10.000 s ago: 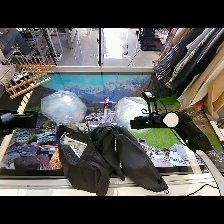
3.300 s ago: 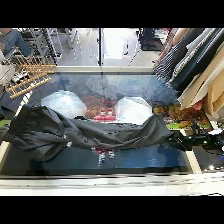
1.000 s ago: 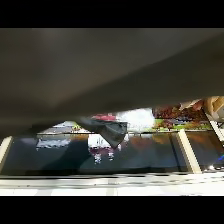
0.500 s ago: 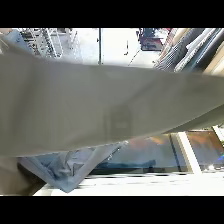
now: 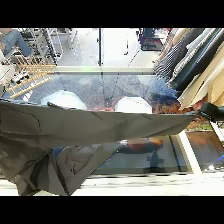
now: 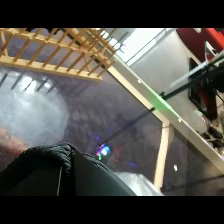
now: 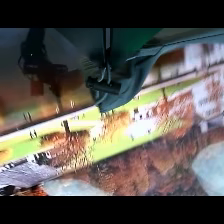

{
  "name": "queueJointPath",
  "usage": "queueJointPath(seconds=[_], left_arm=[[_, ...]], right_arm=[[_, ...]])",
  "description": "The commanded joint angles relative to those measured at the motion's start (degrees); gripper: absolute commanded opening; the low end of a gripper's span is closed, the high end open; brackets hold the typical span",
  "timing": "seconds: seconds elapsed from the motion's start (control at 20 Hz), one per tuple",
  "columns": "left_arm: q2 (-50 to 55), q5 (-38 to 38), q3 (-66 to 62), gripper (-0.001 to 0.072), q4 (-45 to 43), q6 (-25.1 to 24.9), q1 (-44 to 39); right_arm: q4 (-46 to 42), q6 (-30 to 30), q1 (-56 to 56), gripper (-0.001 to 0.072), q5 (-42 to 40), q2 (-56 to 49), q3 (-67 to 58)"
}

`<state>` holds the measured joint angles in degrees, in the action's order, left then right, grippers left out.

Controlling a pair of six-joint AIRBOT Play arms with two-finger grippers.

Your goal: Fold the clothes and pants, and hang the long-sleeved shirts on hangers.

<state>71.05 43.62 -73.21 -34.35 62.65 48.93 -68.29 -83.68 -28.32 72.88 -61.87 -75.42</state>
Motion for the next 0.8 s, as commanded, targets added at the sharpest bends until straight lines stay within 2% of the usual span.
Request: queueJointPath(seconds=[0.0, 0.15, 0.25, 0.3, 0.35, 0.4, 0.45, 0.55, 0.7, 0.75], left_arm=[[7.93, -14.93, 1.07, 0.0013, 4.02, -1.90, -5.51], [19.19, -26.56, -3.80, 0.0016, 8.17, -3.08, -13.38], [26.27, -28.68, -11.06, 0.0019, 8.33, -3.06, -16.90], [29.03, -28.46, -14.78, 0.0161, 8.28, -2.82, -17.75], [30.49, -26.88, -17.35, 0.0485, 8.26, -2.64, -17.86], [30.73, -23.87, -19.04, 0.0705, 7.80, -2.64, -16.96], [30.16, -19.63, -19.82, 0.0694, 6.60, -2.67, -15.23], [27.87, -5.84, -20.28, 0.0689, -1.75, -1.90, -9.40], [24.50, 19.08, -20.26, 0.0682, -27.69, 13.46, 1.11], [24.17, 26.01, -20.22, 0.0635, -34.36, 15.30, 3.74]], right_arm=[[-2.45, -4.83, 5.38, 0.0018, -18.29, -11.06, 1.86], [-1.22, -12.00, 10.23, 0.0020, -36.52, -25.29, -1.22], [1.38, -14.64, 12.74, 0.0023, -41.64, -34.10, -7.26], [1.49, -14.62, 13.62, 0.0088, -40.74, -37.13, -10.51], [1.55, -14.45, 14.05, 0.0455, -37.66, -39.21, -13.55], [1.16, -13.16, 14.01, 0.0646, -32.52, -39.87, -15.50], [0.55, -10.45, 13.46, 0.0558, -26.49, -39.58, -16.41], [0.68, -4.48, 11.56, 0.0553, -15.08, -38.29, -16.41], [5.22, 5.07, 10.10, 0.0552, 1.22, -34.82, -12.63], [8.20, 7.41, 10.16, 0.0551, 3.58, -32.54, -8.98]])
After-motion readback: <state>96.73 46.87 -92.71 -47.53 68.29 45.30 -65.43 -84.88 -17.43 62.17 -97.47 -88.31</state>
